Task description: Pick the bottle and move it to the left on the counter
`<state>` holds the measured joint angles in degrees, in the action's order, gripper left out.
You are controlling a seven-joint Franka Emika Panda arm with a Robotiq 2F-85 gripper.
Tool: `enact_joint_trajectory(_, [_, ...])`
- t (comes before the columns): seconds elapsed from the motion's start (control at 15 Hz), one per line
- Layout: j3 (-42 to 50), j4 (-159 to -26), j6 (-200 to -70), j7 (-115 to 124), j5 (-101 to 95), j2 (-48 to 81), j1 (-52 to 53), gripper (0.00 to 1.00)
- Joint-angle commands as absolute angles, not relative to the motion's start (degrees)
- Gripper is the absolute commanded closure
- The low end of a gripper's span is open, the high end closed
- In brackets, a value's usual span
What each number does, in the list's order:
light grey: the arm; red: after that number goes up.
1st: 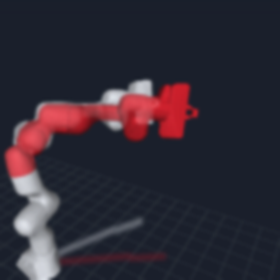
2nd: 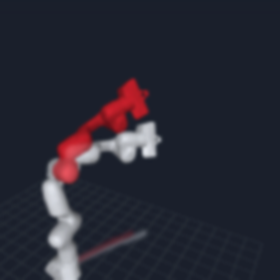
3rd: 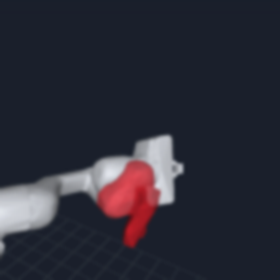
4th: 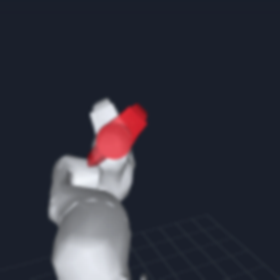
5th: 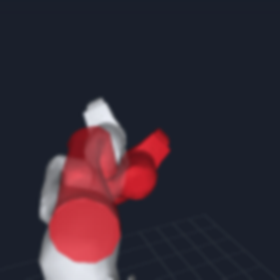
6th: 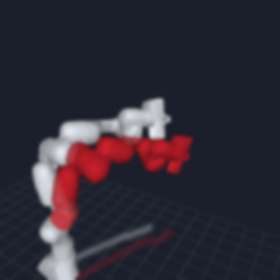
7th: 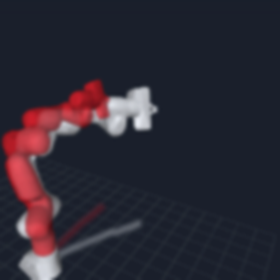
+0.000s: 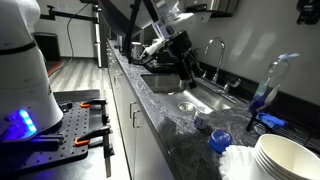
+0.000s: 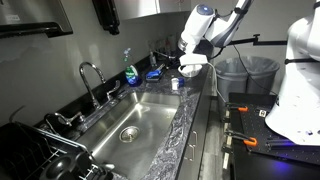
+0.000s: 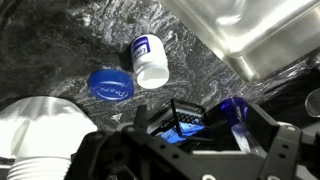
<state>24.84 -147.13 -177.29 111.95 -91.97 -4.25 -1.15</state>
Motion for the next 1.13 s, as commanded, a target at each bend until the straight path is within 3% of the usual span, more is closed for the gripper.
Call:
enact_joint_trajectory(0.0, [25.93,-151.93,-182.67,103.9,-89.5,-8.14,-1.9,0.0])
enact_joint_trajectory(0.33, [27.36,-154.13,-194.13,93.9,-91.63,-4.62,-1.99,0.0])
enact_joint_trajectory(0.4, [23.17,-155.71,-195.86,85.35,-85.62,-3.99,-6.07,0.0])
enact_joint_trajectory(0.47, [26.7,-153.53,-197.0,90.84,-93.98,-2.68,-2.51,0.0])
enact_joint_trajectory(1.07, [25.96,-151.15,-197.16,90.8,-101.49,-2.09,-2.96,0.0])
